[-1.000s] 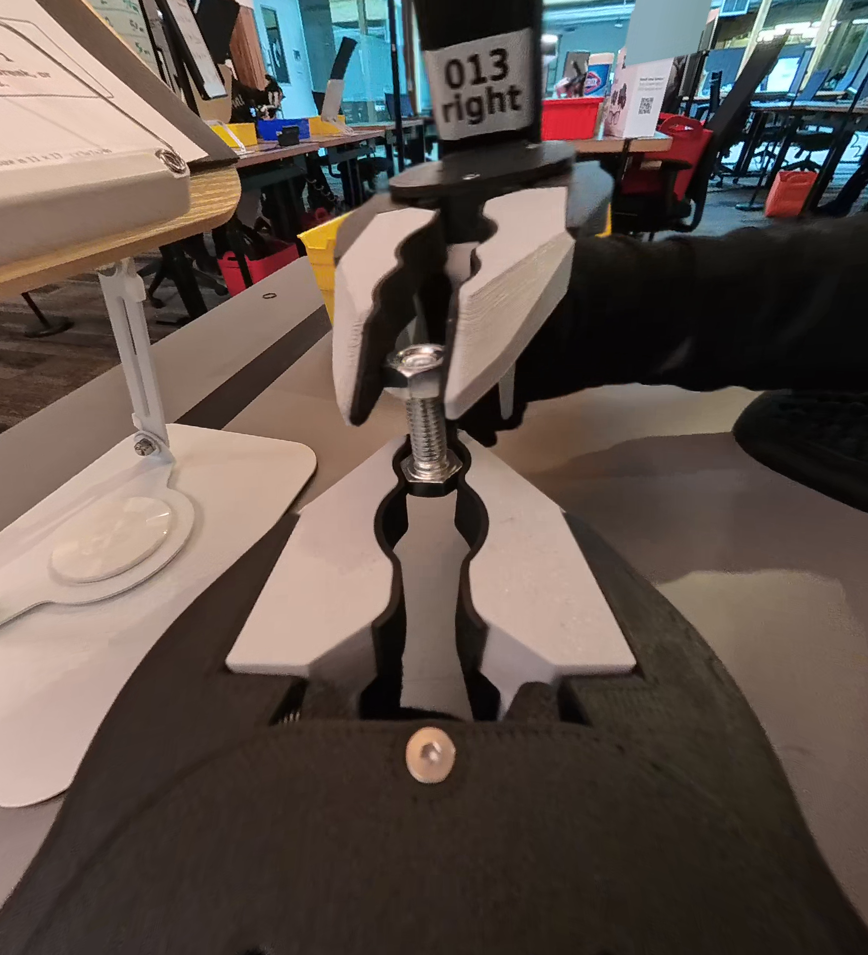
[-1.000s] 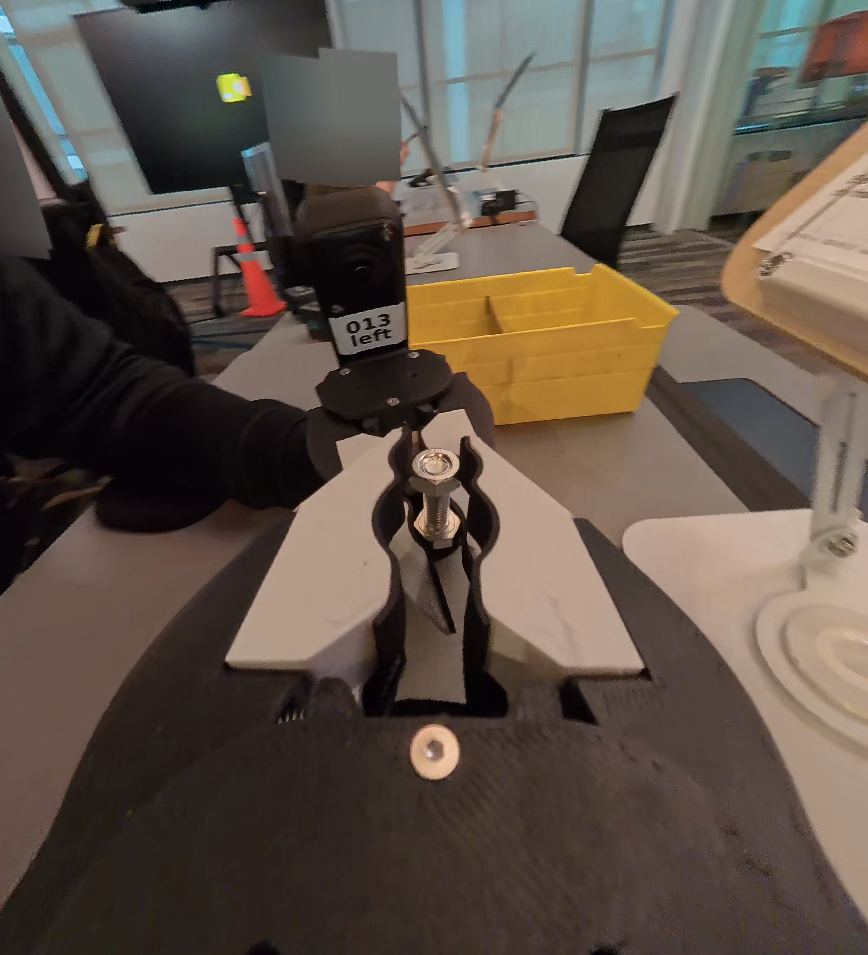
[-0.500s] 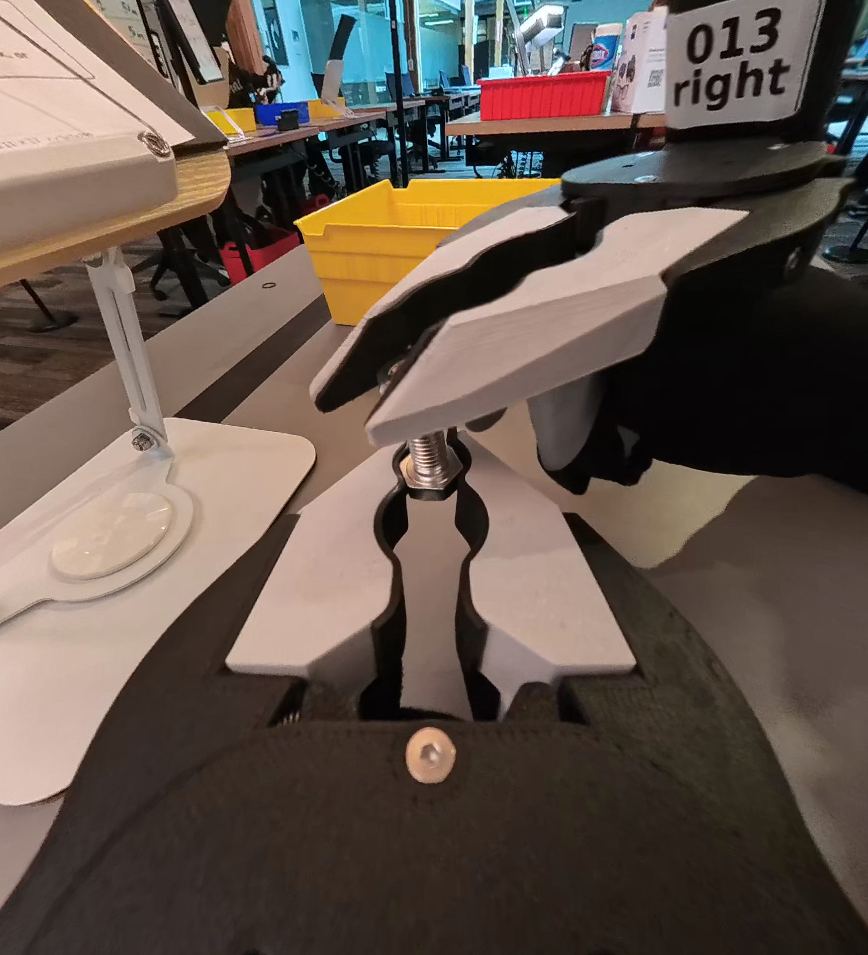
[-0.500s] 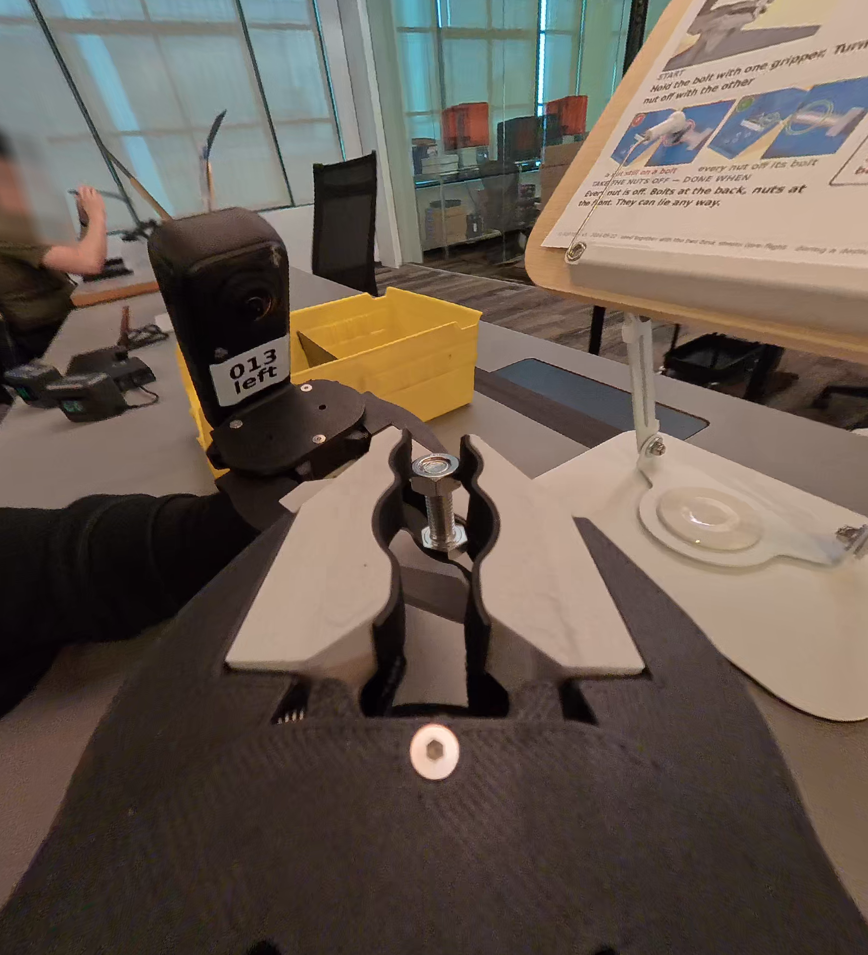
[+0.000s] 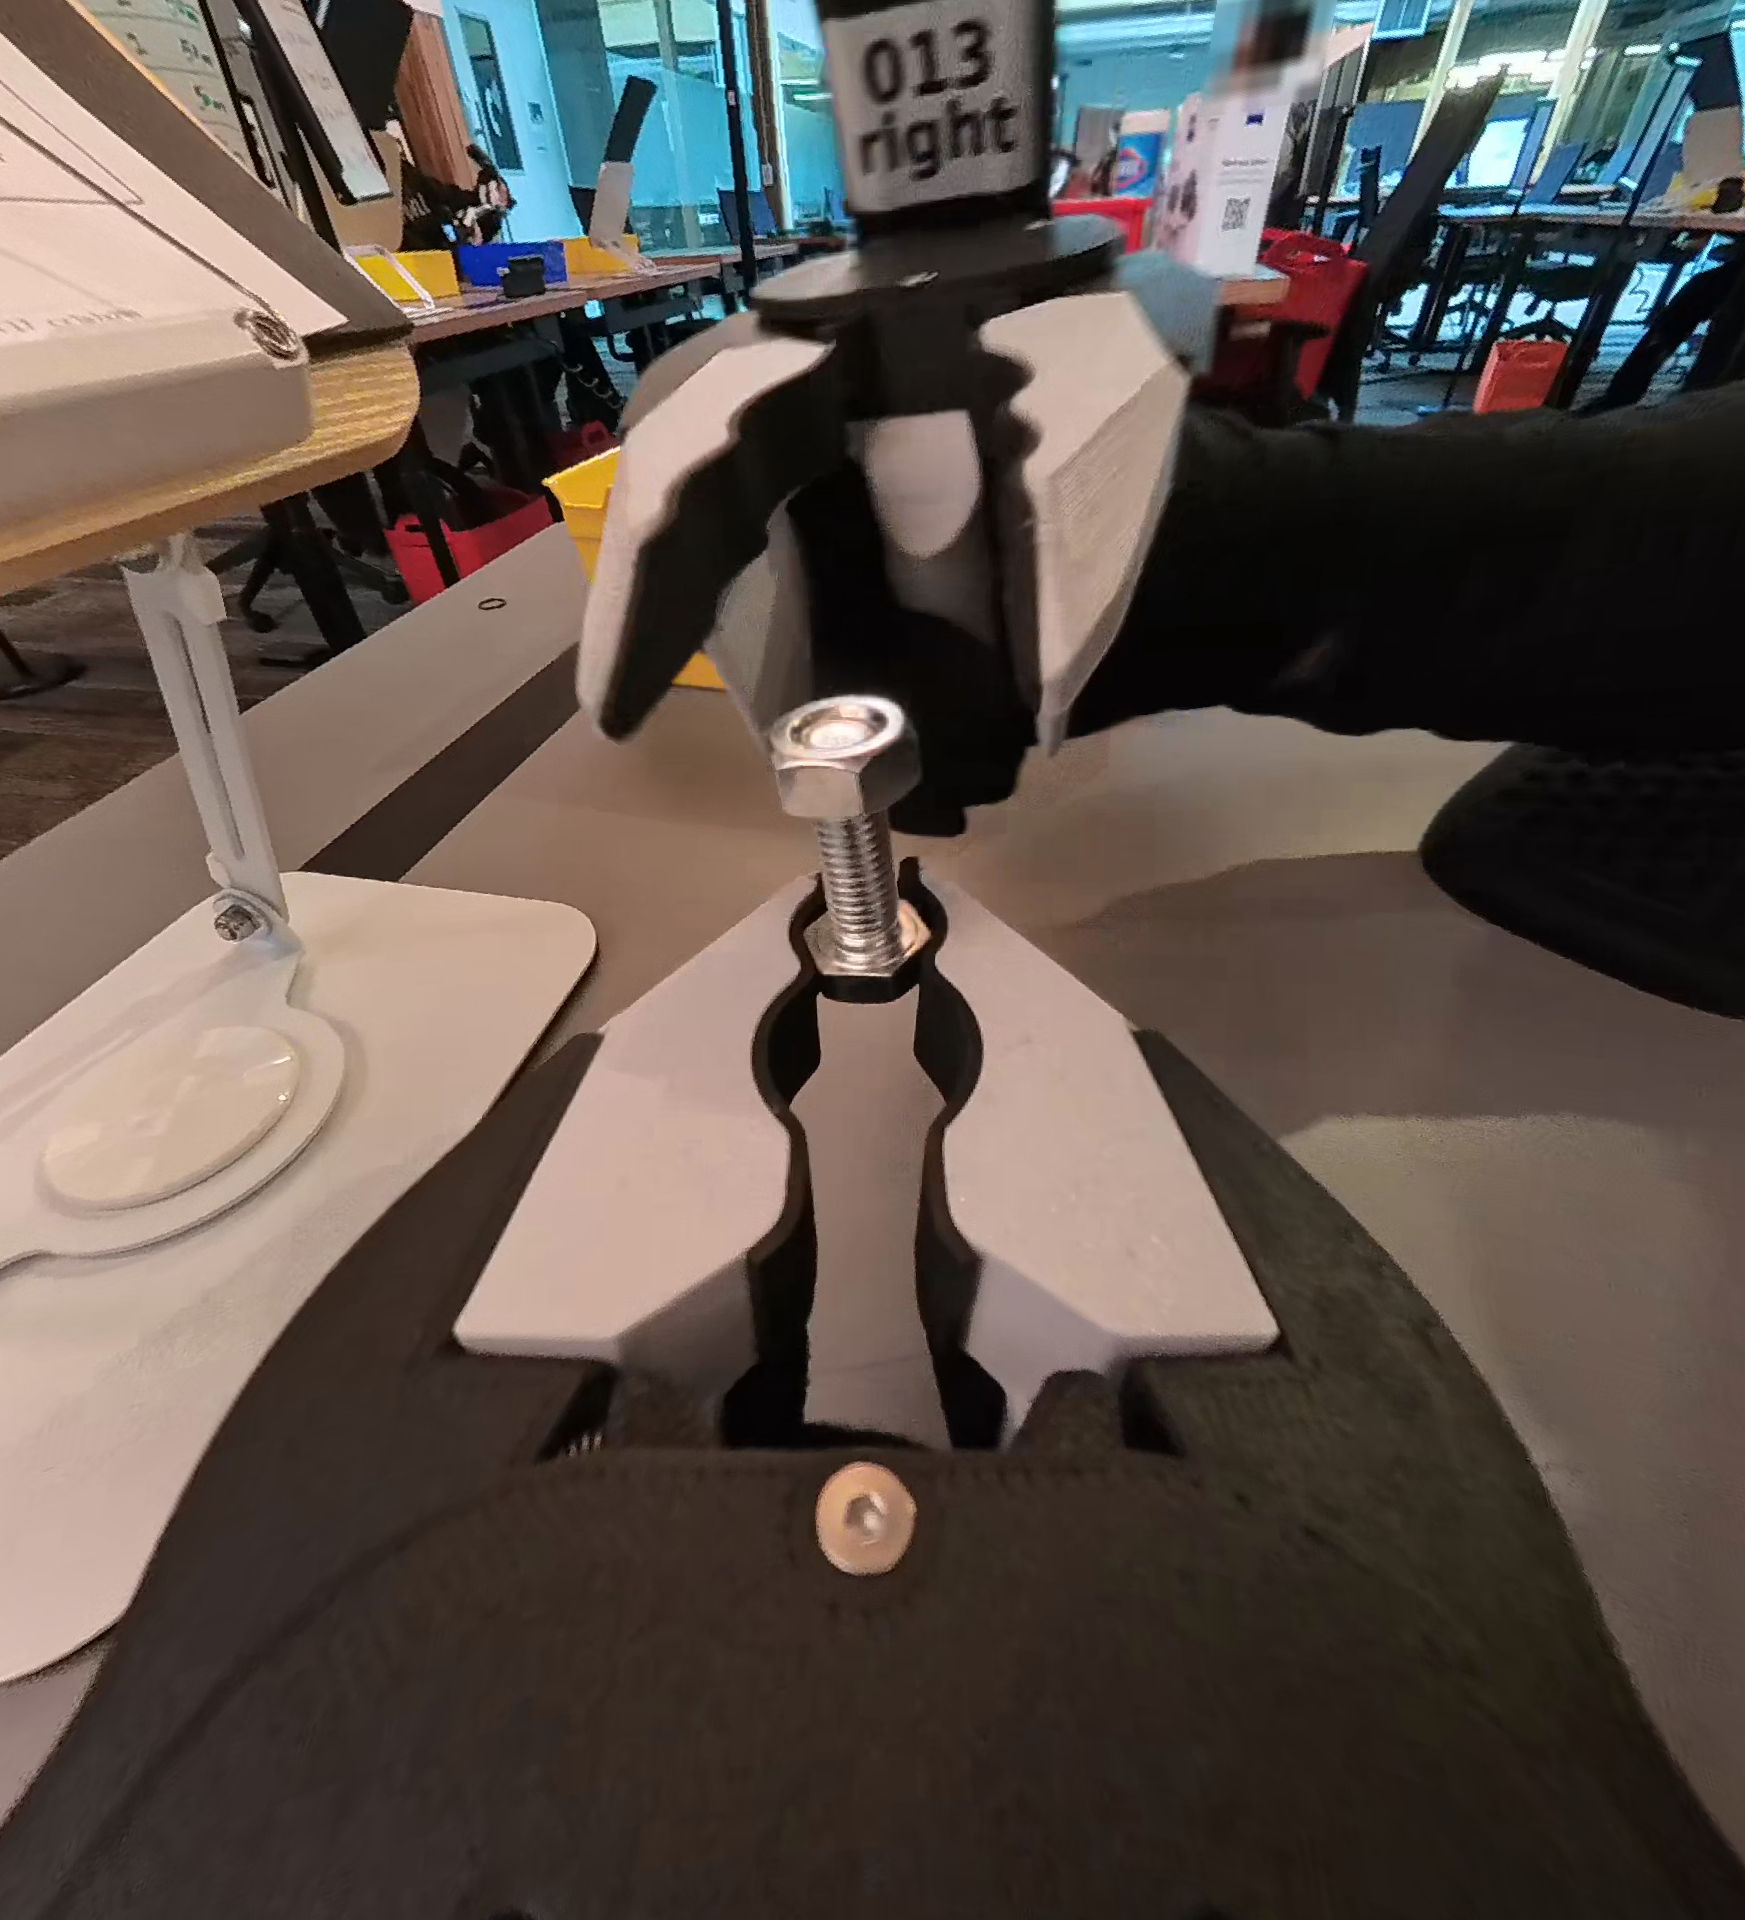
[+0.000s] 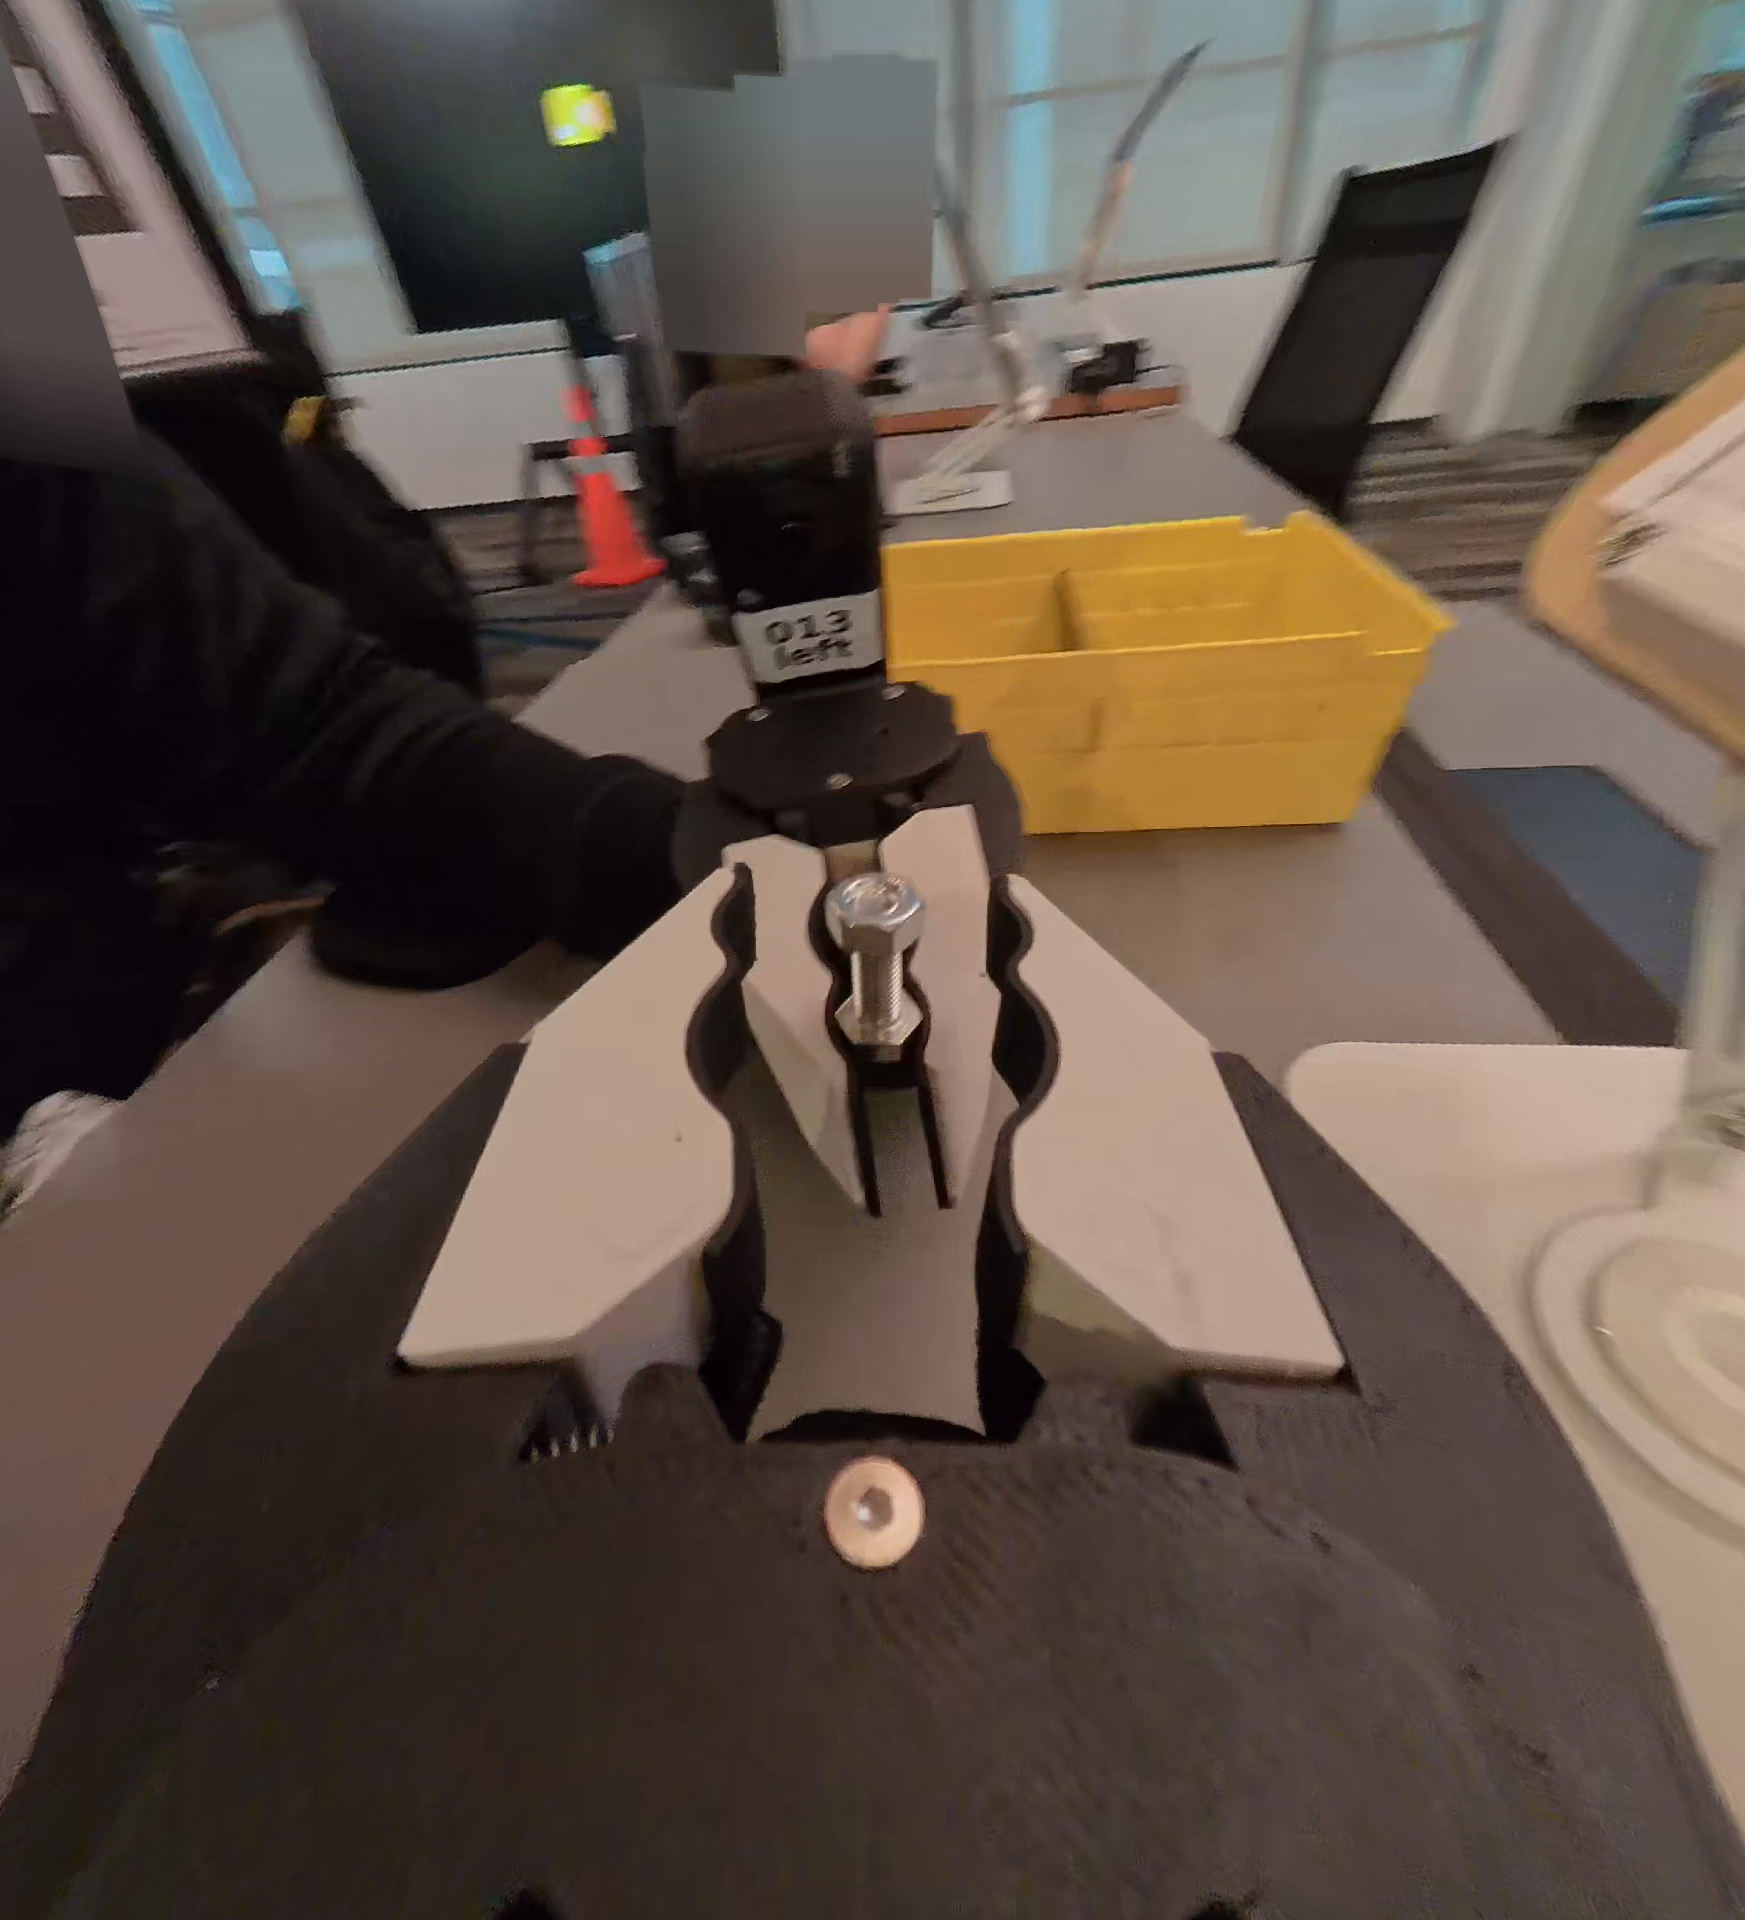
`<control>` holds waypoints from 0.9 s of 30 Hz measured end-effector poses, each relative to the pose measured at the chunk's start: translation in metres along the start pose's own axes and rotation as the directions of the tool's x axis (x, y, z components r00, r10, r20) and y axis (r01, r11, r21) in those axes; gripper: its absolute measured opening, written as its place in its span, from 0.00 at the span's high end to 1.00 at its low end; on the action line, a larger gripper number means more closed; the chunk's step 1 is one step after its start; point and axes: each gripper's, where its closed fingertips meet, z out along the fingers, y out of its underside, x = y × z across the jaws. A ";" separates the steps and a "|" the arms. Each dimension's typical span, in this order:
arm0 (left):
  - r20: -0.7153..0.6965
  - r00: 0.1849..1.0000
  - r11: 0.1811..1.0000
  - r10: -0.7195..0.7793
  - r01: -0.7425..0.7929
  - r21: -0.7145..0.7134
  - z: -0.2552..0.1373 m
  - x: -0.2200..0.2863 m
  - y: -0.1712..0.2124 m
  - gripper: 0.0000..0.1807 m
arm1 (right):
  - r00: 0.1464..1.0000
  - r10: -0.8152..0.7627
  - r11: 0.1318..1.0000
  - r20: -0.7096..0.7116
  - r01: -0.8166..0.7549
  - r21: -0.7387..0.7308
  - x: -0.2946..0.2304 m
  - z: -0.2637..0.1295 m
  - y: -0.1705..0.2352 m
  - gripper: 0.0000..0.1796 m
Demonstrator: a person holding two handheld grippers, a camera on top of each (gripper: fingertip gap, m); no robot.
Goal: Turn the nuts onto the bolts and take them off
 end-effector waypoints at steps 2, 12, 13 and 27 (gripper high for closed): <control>-0.010 1.000 1.000 0.000 0.000 -0.001 0.000 0.002 0.000 0.94 | 0.995 0.015 1.000 0.097 -0.013 -0.016 0.000 0.000 0.006 0.76; -0.031 1.000 1.000 0.004 -0.004 -0.004 0.001 0.006 0.001 0.94 | 0.919 0.008 0.999 0.394 0.008 -0.040 -0.014 0.008 0.008 0.91; -0.031 1.000 1.000 0.004 -0.004 -0.003 0.001 0.006 0.000 0.94 | 0.916 0.009 0.999 0.402 0.008 -0.041 -0.014 0.008 0.007 0.91; 0.014 1.000 1.000 0.004 -0.004 -0.017 0.002 -0.001 0.003 0.94 | 0.997 0.020 1.000 0.077 -0.020 0.000 -0.001 0.009 0.010 0.91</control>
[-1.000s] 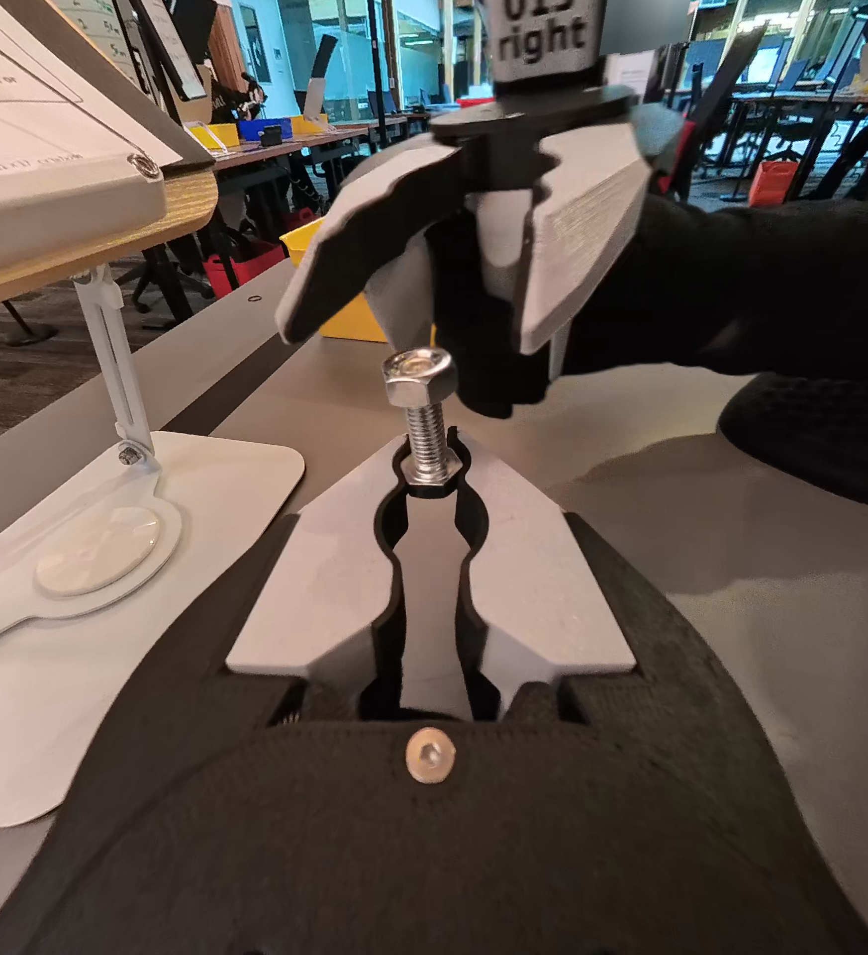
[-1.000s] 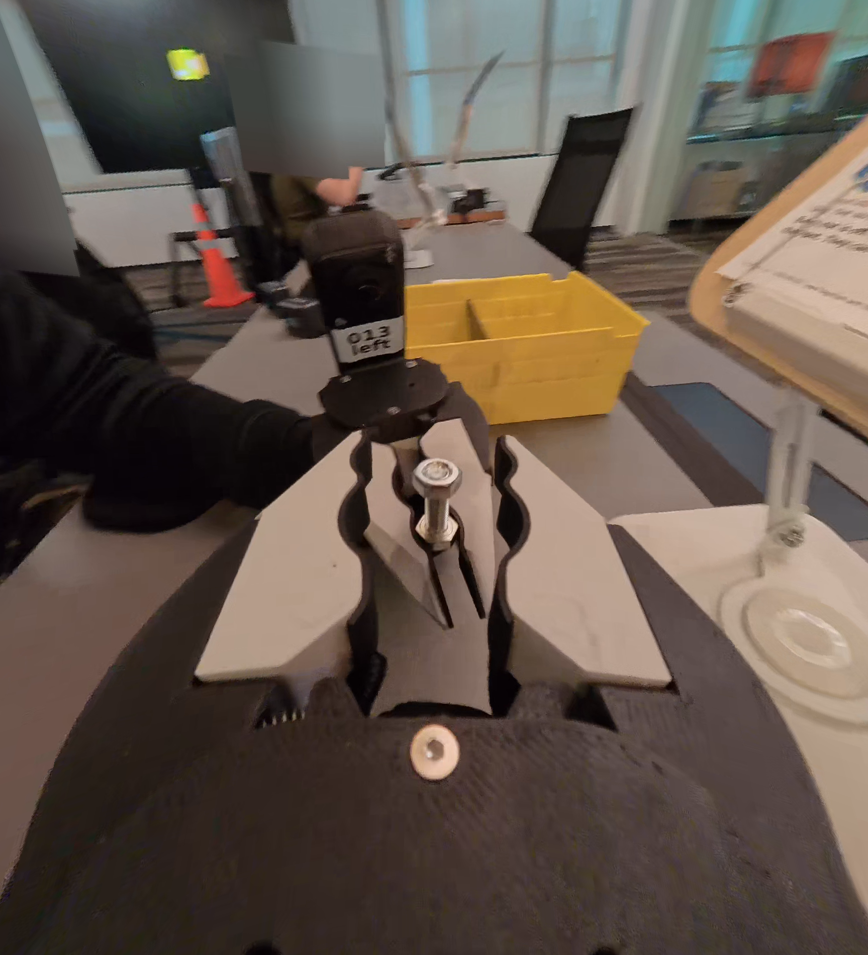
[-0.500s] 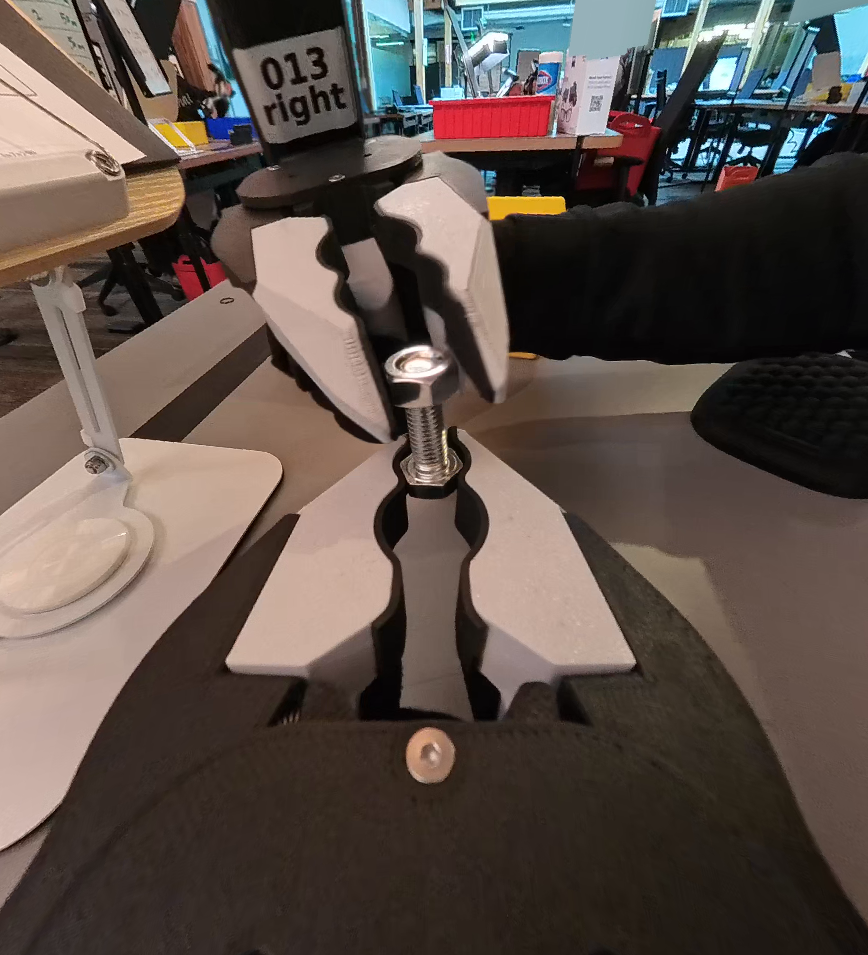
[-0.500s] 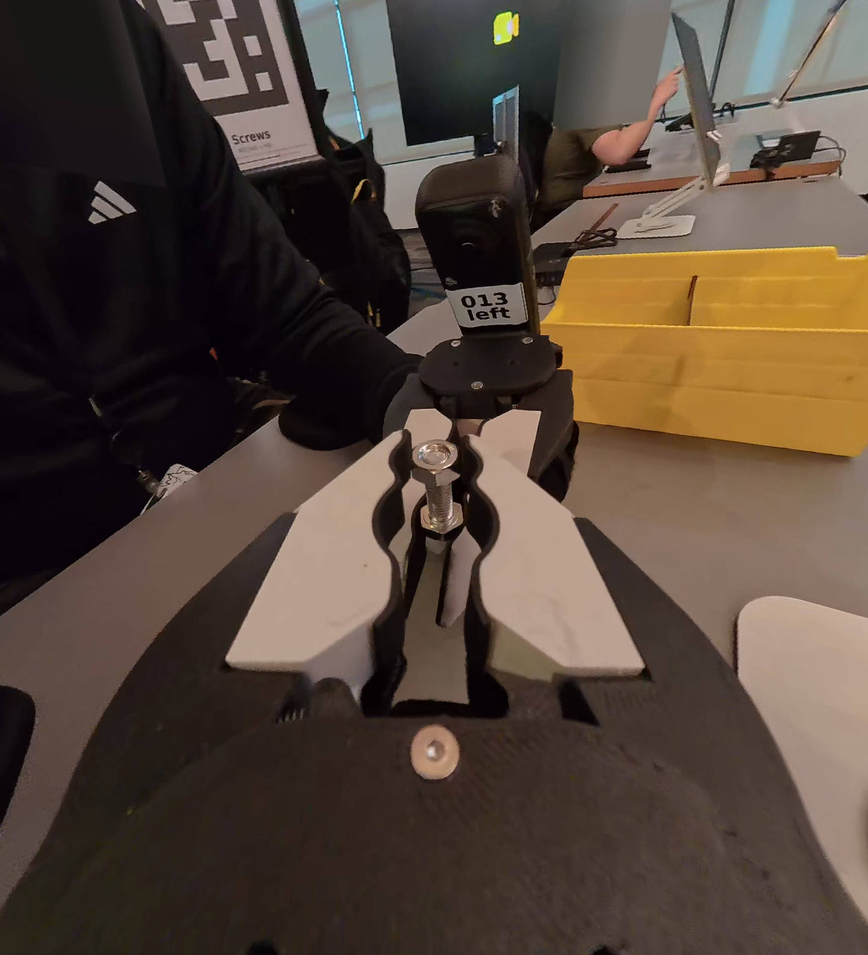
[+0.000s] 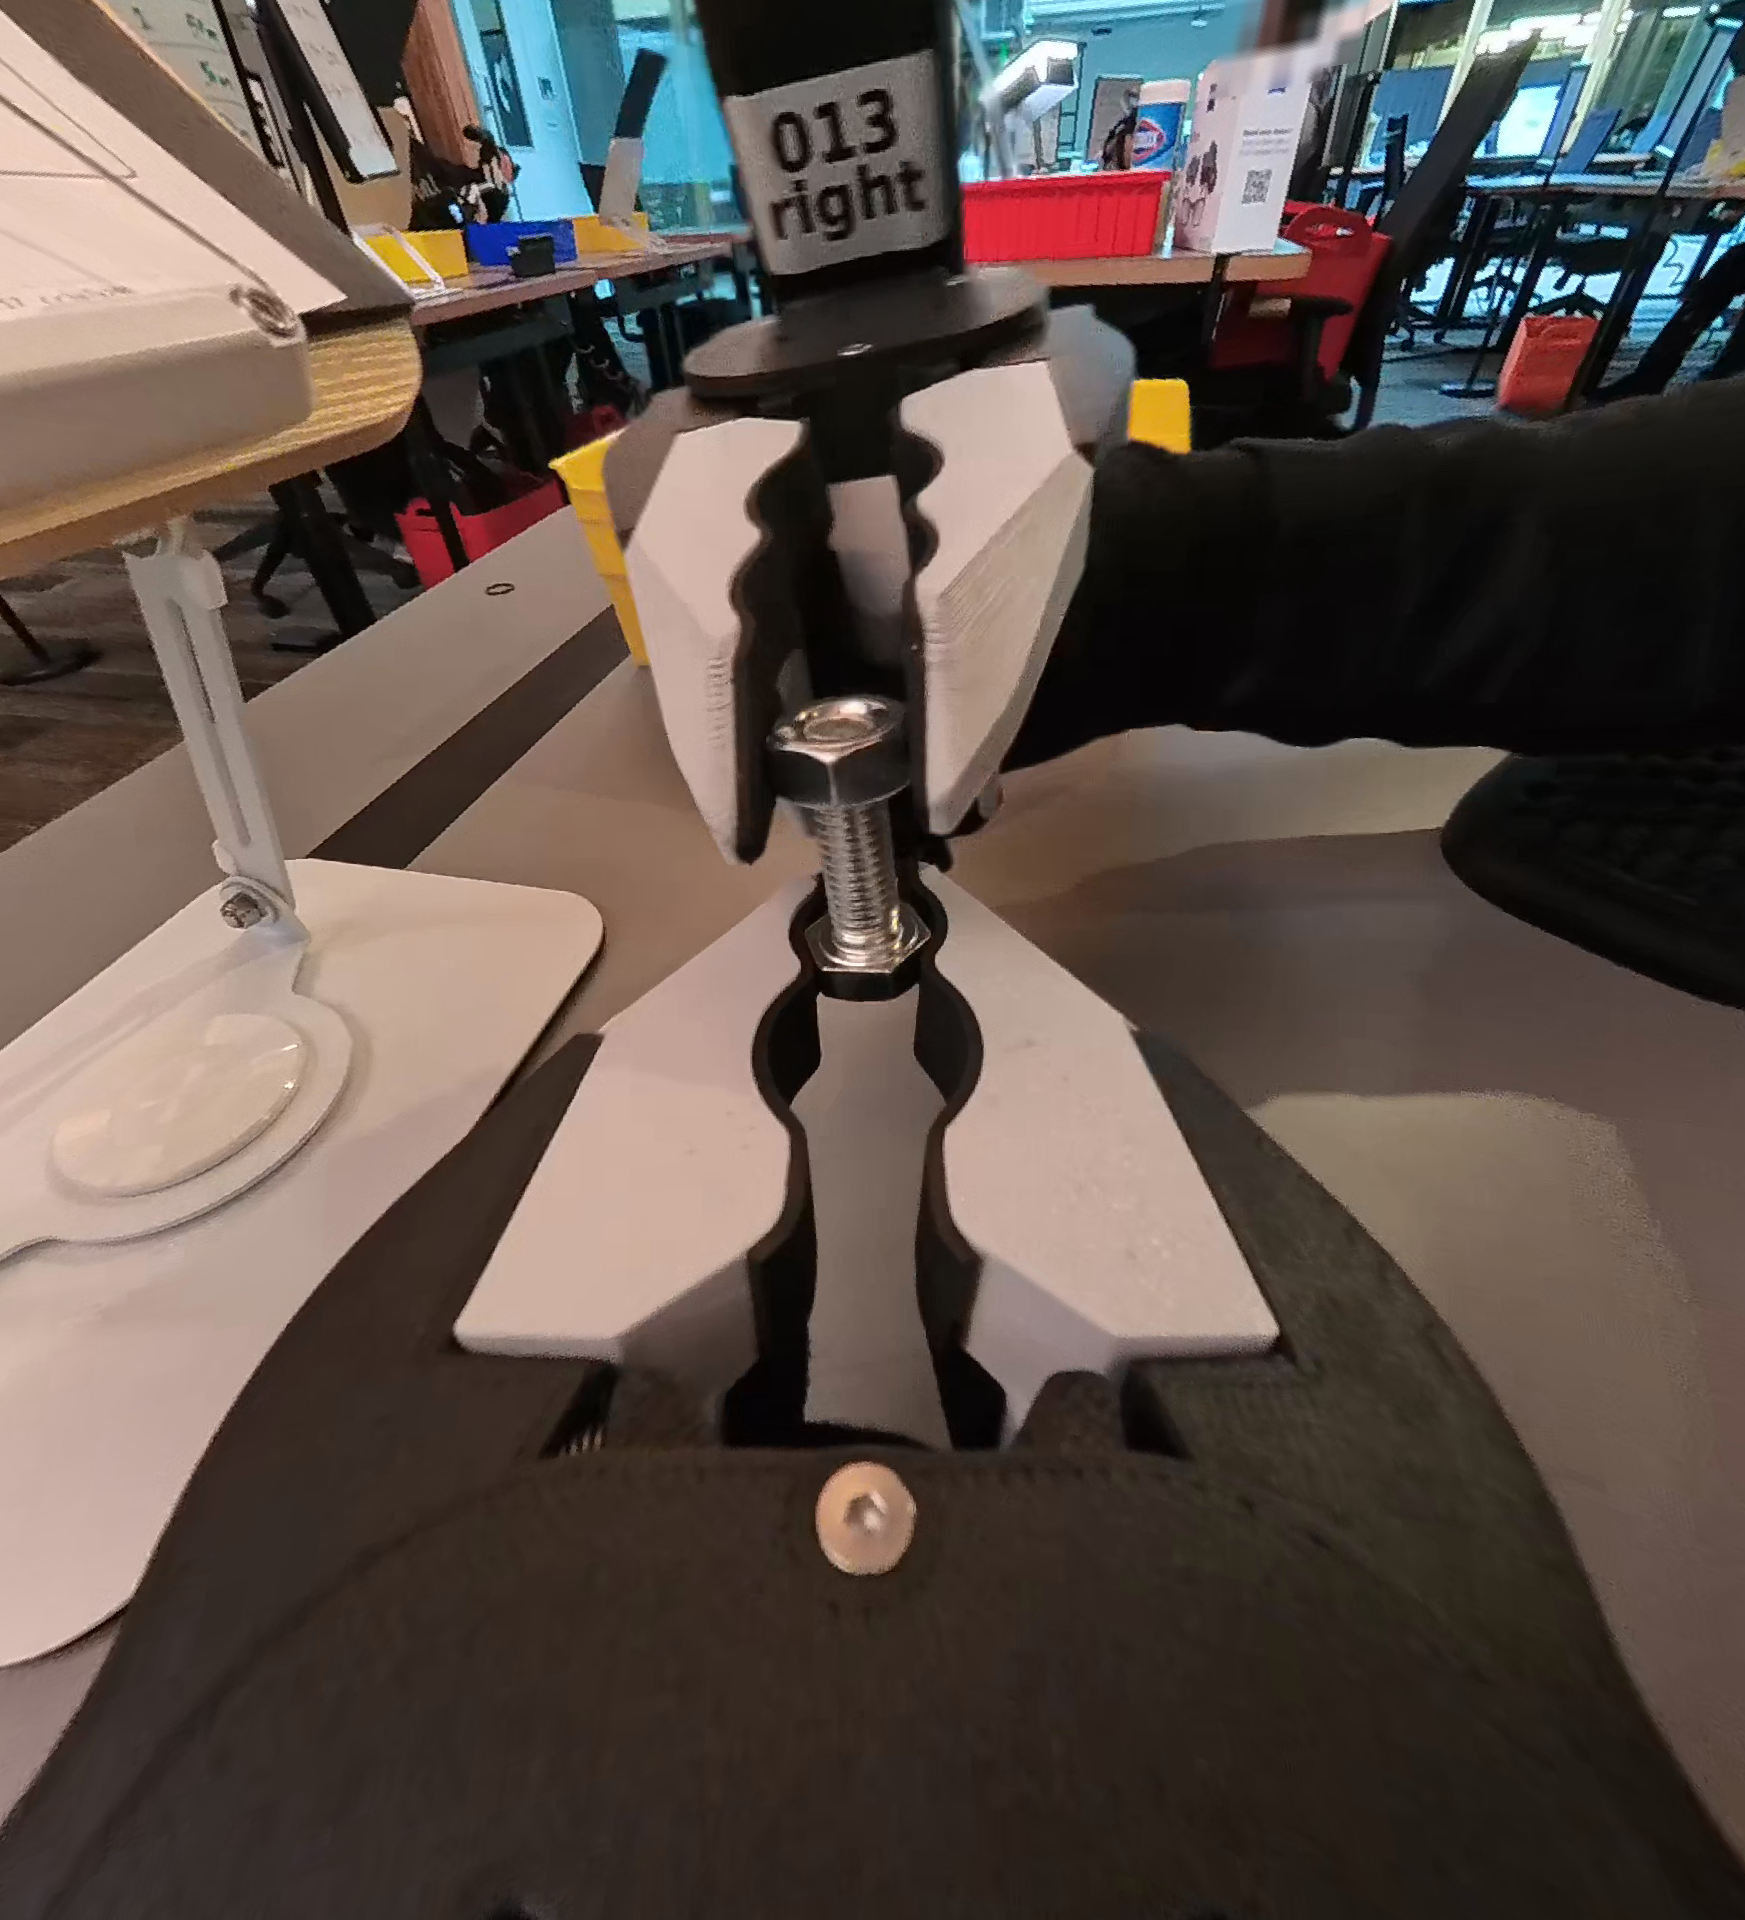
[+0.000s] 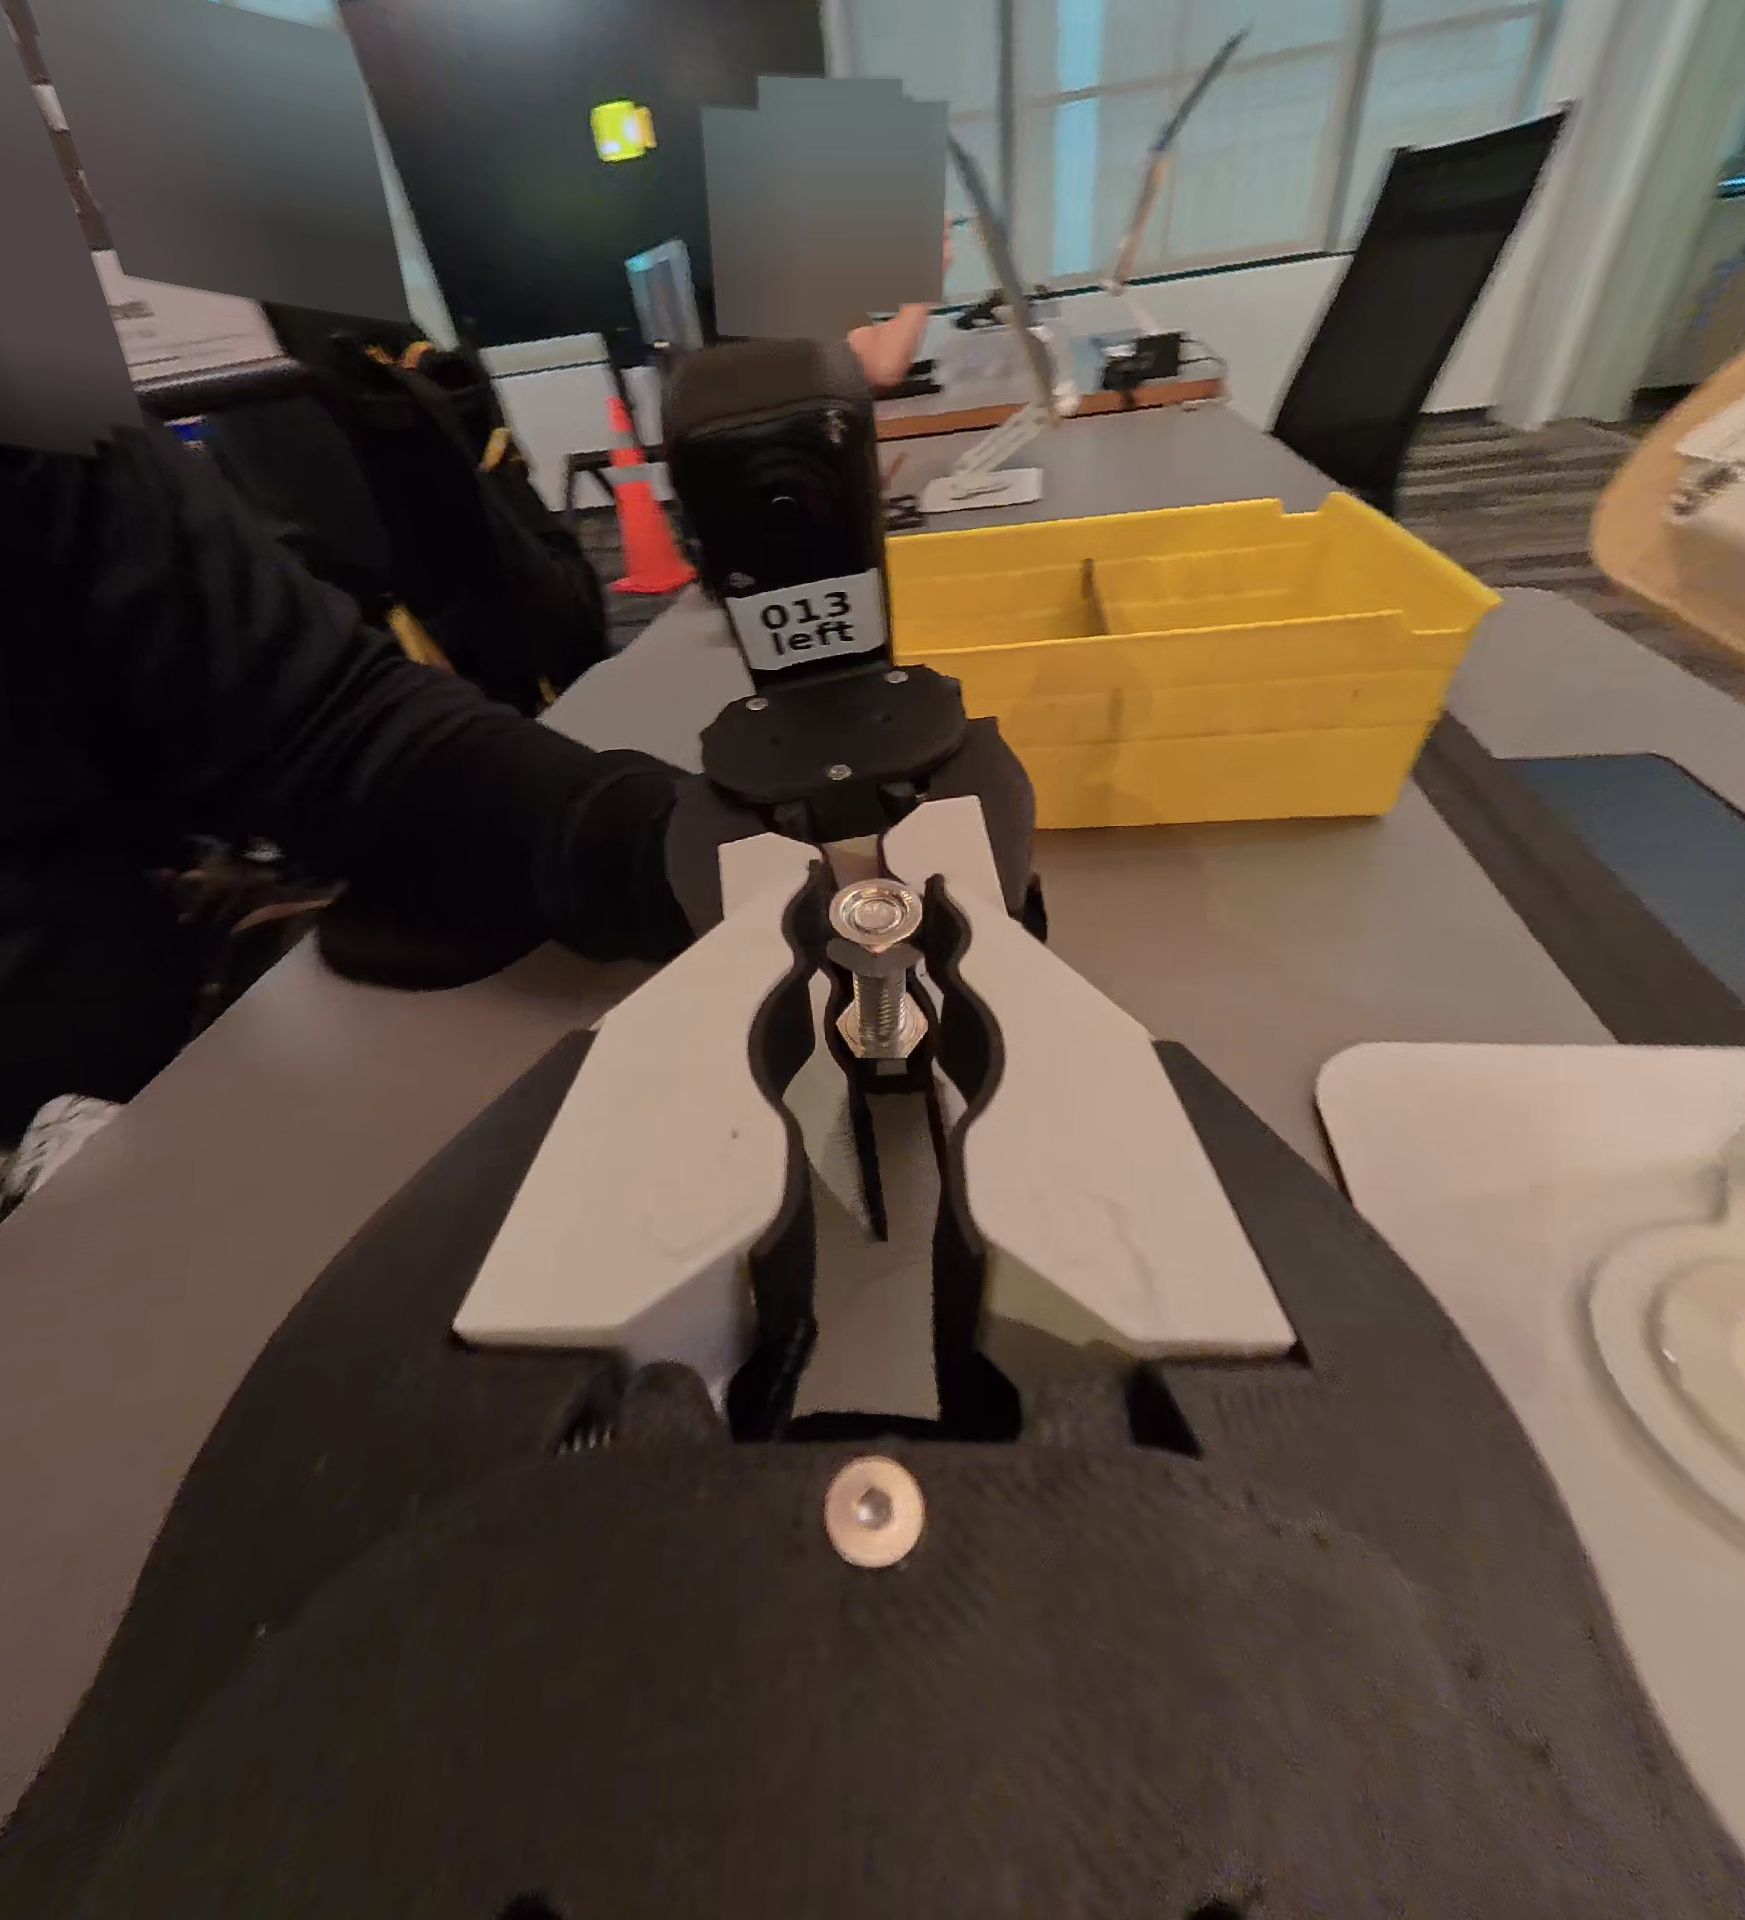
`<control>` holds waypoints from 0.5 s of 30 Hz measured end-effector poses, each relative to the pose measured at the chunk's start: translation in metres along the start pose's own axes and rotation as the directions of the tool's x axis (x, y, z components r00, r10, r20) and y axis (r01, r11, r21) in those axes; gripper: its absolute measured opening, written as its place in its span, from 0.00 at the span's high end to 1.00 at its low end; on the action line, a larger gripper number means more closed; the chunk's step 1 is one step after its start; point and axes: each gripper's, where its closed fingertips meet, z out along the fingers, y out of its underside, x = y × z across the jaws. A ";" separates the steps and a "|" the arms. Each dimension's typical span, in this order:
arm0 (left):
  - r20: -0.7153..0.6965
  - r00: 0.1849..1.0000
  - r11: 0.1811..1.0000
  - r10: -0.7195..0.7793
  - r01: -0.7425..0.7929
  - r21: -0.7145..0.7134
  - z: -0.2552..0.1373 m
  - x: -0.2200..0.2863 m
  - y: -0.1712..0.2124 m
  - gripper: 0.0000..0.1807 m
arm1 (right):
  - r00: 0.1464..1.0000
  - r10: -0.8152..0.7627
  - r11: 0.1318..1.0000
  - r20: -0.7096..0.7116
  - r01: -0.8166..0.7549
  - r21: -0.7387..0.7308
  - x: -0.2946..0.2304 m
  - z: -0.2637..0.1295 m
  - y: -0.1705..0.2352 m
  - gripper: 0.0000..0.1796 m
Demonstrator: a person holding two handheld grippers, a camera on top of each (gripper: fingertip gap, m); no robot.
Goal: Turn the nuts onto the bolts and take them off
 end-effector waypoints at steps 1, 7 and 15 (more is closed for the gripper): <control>0.009 1.000 1.000 0.001 -0.001 -0.004 0.000 -0.002 0.001 0.94 | 0.999 0.003 1.000 -0.050 -0.003 0.002 0.003 0.000 0.001 0.91; 0.025 1.000 1.000 -0.004 0.004 0.004 -0.001 -0.005 -0.001 0.94 | 0.949 0.002 0.998 -0.315 0.016 0.054 0.008 -0.003 -0.001 0.91; 0.032 0.999 1.000 0.005 -0.004 -0.019 0.001 -0.005 0.005 0.94 | 0.756 0.078 0.990 -0.650 0.018 0.140 0.015 -0.006 0.003 0.91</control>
